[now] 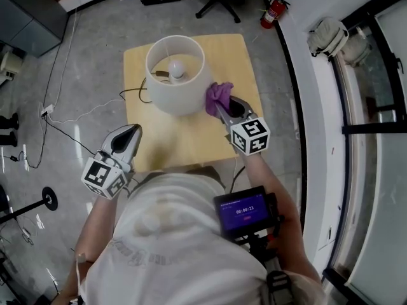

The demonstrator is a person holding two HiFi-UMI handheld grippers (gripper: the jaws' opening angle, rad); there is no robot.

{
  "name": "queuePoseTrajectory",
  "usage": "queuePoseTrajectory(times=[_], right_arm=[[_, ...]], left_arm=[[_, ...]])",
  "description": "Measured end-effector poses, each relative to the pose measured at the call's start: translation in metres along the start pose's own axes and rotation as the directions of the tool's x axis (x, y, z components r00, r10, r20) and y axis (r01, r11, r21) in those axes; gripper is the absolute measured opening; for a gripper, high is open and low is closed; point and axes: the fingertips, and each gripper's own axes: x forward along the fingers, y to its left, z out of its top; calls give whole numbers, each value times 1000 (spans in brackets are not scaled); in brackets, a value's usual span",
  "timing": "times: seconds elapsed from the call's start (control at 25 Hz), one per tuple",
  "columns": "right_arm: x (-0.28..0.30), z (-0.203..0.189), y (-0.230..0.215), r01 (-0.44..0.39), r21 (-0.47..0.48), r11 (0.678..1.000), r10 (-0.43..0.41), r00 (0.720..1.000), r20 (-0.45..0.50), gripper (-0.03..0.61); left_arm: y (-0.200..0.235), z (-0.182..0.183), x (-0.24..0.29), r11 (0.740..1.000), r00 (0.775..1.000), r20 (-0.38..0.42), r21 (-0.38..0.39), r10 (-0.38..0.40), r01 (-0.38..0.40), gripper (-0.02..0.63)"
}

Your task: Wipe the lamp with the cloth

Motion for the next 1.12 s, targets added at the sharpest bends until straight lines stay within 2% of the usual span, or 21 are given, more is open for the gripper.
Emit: queuePoseTrajectory(times=[0.12, 0.24, 0.36, 0.48, 0.56, 0.64, 0.76, 0.88, 0.96, 1.12], right_arm=[[-14, 32, 1, 4, -26, 1000, -2, 996, 86, 109], [-32, 91, 13, 1, -84, 996, 18, 974, 224, 109], [-48, 148, 42, -35, -163, 986, 89, 937, 339, 109], [-51, 176, 76, -78, -258, 963, 173, 913, 371, 109], [-40, 171, 89, -81, -297, 952, 183, 924, 336, 109], [-28, 156, 91, -65, -291, 954, 156, 941, 301, 109], [-25, 138, 89, -30, -254, 967, 113, 942, 317, 109], [-23, 122, 86, 22, -263, 965, 66, 944, 322, 109], [-20, 104, 78, 46, -227, 973, 28, 949, 314, 109], [-12, 58, 60, 60, -96, 994, -33, 964, 265, 109]], left_arm=[[3, 0, -2, 1000, 1000, 6, 2, -3, 3, 2], [6, -2, -5, 1000, 1000, 13, -2, -8, 8, 2], [8, -1, -8, 1000, 1000, 26, -6, -15, 15, 2], [12, 0, -12, 1000, 999, 40, -12, -16, 16, 2], [15, 0, -17, 1000, 999, 47, -19, -11, 11, 2], [19, 0, -23, 1000, 999, 54, -24, -3, 4, 3], [25, -4, -34, 999, 998, 57, -33, 11, -9, 2], [31, -9, -44, 999, 998, 52, -38, 23, -21, 2], [33, -11, -48, 999, 998, 50, -37, 27, -25, 2], [36, -11, -53, 999, 998, 46, -35, 32, -30, 2]])
